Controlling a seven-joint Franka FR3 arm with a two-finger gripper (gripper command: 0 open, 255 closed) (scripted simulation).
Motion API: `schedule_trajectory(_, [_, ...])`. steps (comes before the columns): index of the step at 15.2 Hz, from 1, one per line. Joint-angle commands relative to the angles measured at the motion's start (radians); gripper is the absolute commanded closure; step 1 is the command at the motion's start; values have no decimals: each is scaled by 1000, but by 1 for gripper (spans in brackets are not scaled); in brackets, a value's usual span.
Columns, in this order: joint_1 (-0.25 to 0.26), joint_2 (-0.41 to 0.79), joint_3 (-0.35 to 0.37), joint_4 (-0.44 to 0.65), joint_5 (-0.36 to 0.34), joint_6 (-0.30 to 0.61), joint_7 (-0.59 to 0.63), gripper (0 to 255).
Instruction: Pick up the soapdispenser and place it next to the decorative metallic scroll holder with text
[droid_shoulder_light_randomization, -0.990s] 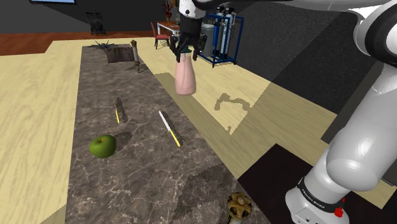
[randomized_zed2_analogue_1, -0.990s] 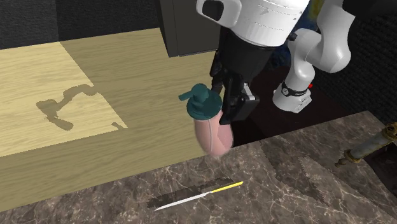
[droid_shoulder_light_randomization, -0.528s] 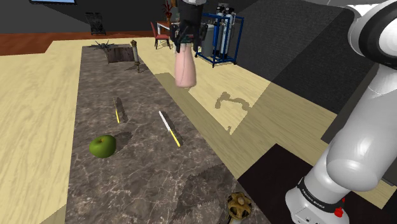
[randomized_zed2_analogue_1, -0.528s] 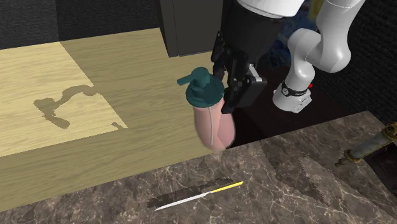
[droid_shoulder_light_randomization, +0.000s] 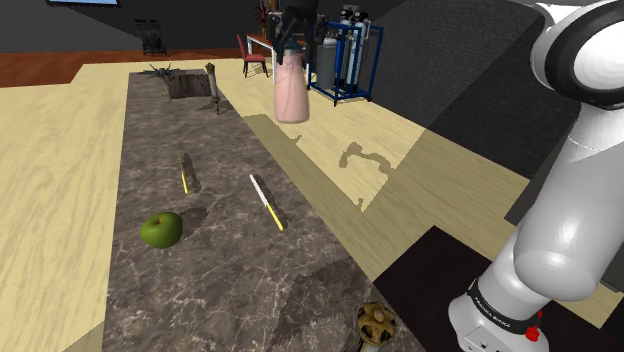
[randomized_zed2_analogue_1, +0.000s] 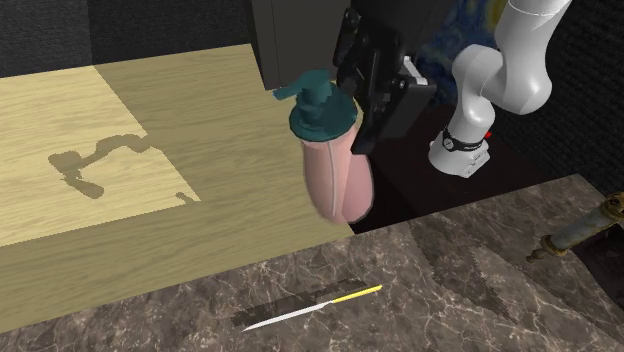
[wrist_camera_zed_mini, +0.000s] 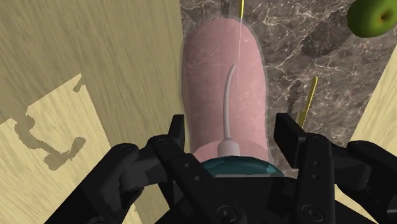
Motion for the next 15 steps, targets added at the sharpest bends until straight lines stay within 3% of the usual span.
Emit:
schedule_trajectory(1, [7, 18, 3, 56, -7, -39, 1, 255])
schedule_trajectory(6, [26, 82, 8, 217, -30, -139, -1, 255])
schedule_trajectory(10, [30, -84, 24, -1, 9, -87, 47, 255])
schedule_trajectory(15, [54, -246, 47, -185, 50, -65, 107, 255])
